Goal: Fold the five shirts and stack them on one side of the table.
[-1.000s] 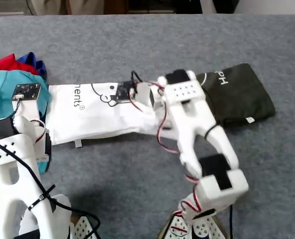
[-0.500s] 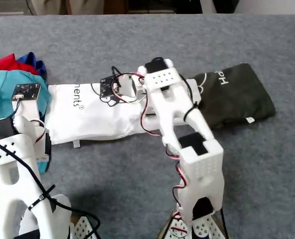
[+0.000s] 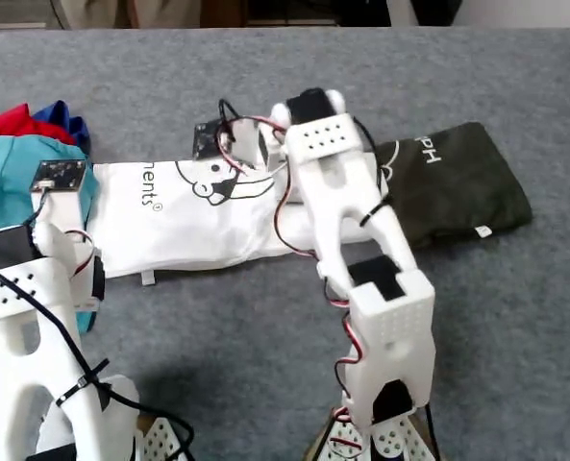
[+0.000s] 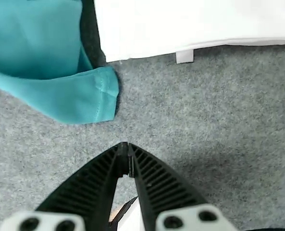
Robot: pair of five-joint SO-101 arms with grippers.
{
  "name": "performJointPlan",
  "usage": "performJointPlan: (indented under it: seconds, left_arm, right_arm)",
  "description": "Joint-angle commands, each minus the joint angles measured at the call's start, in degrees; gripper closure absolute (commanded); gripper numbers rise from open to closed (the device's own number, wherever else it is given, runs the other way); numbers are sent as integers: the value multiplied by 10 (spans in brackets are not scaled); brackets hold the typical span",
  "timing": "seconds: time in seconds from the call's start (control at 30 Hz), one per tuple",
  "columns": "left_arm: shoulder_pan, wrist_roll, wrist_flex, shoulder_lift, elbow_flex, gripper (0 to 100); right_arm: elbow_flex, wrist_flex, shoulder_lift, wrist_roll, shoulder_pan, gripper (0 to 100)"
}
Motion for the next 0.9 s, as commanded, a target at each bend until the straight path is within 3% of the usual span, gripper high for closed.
performJointPlan:
  seconds: [0.0, 0.1, 0.27, 0.37, 0.63, 0.87]
  left_arm:
    - [9, 0, -1, -14, -19, 979]
    - [6, 0, -1, -14, -19, 979]
    - [10, 0, -1, -14, -19, 979]
    - [10, 0, -1, -14, -19, 979]
    - [7, 0, 0, -14, -19, 979]
    - [11, 2, -8, -11, -19, 979]
  right_arm:
    - [-56, 62, -55, -7, 11, 860]
    - [-36, 95, -65, -8, 24, 998]
    - [69, 55, -65, -8, 45, 996]
    - [138, -18, -65, -16, 41, 997]
    - [279, -331, -64, -89, 22, 997]
    - [314, -400, -60, -92, 12, 997]
